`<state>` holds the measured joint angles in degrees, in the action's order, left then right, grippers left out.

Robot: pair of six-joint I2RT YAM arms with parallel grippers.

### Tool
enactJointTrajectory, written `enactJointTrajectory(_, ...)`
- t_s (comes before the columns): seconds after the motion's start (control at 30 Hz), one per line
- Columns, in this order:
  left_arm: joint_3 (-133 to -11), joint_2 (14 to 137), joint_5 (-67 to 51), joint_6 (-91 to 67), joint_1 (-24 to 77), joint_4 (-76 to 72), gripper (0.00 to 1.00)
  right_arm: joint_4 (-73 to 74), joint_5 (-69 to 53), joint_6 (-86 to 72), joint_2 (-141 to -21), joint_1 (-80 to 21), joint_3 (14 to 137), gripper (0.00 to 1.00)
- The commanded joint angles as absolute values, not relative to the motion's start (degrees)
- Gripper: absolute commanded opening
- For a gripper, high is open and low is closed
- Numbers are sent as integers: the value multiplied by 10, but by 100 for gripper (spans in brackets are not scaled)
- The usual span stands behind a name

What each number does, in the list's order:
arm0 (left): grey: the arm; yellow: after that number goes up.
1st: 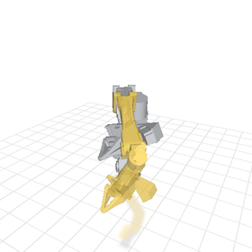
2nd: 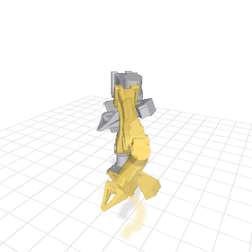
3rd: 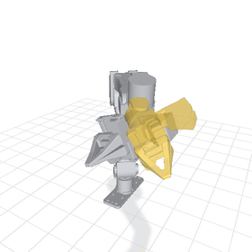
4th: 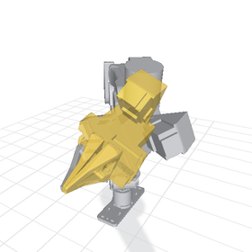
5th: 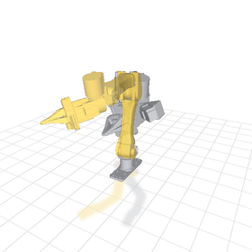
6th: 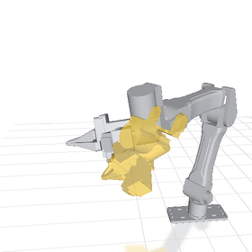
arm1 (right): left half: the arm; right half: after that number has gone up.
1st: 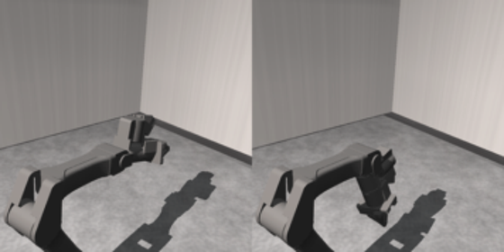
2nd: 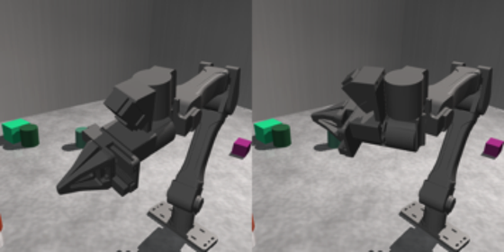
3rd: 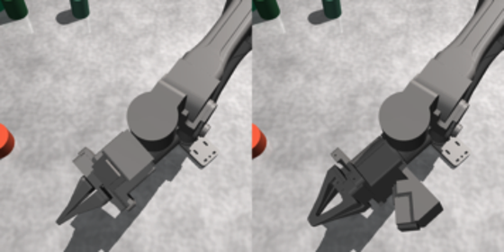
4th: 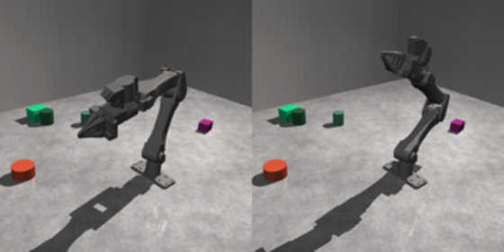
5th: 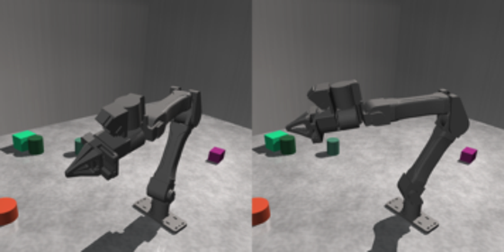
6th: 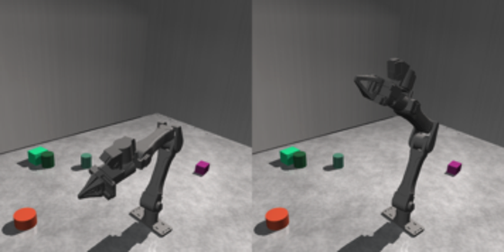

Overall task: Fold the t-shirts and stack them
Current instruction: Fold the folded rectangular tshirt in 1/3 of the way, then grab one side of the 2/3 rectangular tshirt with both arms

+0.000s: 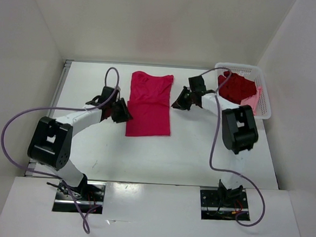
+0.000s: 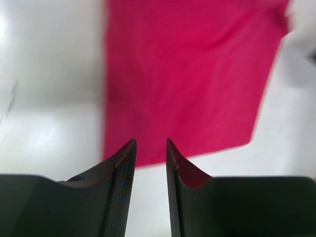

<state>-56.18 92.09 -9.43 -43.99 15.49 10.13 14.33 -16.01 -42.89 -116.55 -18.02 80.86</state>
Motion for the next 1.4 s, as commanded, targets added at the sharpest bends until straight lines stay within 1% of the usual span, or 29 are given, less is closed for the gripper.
enactJointTrajectory(0.0,-490,859,-137,-447,136,127,38,110,-122,-488,-1050,-194,700,24)
enactJointTrajectory(0.03,-473,850,-137,-455,136,127,38,105,-114,-494,-1018,-202,672,27)
enactJointTrajectory(0.1,-430,825,-150,-468,136,127,44,105,-121,-507,-994,-208,601,31)
enactJointTrajectory(0.17,-410,815,-150,-479,136,127,50,91,-137,-512,-964,-208,559,37)
enactJointTrajectory(0.23,-385,815,-150,-488,136,119,53,77,-155,-512,-954,-221,515,41)
enactJointTrajectory(0.37,-373,815,-156,-511,136,96,53,76,-191,-497,-947,-245,488,43)
enactJointTrajectory(0.5,-367,827,-156,-516,136,83,53,43,-208,-497,-940,-265,461,44)
enactJointTrajectory(0.63,-355,840,-145,-527,136,45,53,18,-208,-504,-925,-278,446,49)
enactJointTrajectory(0.73,-355,864,-145,-533,136,25,53,11,-194,-498,-964,-278,460,49)
enactJointTrajectory(0.77,-355,877,-145,-533,136,25,48,11,-194,-497,-974,-278,465,49)
enactJointTrajectory(0.9,-360,882,-117,-533,136,25,38,-9,-188,-497,-996,-278,475,43)
enactJointTrajectory(0.97,-366,882,-111,-533,136,18,36,-9,-177,-491,-1003,-278,481,42)
enactJointTrajectory(1.03,-366,882,-111,-533,136,18,32,-9,-171,-485,-1010,-278,486,42)
enactJointTrajectory(1.07,-371,890,-111,-533,136,18,30,-3,-171,-485,-1015,-278,495,39)
enactJointTrajectory(1.23,-371,901,-106,-522,136,12,23,4,-156,-480,-1015,-258,503,37)
enactJointTrajectory(1.27,-371,901,-105,-522,136,12,21,4,-156,-480,-1015,-258,496,36)
enactJointTrajectory(1.3,-376,901,-105,-517,136,12,20,-2,-156,-480,-1015,-258,496,31)
enactJointTrajectory(1.37,-381,906,-105,-517,136,12,16,-2,-156,-475,-1021,-258,496,27)
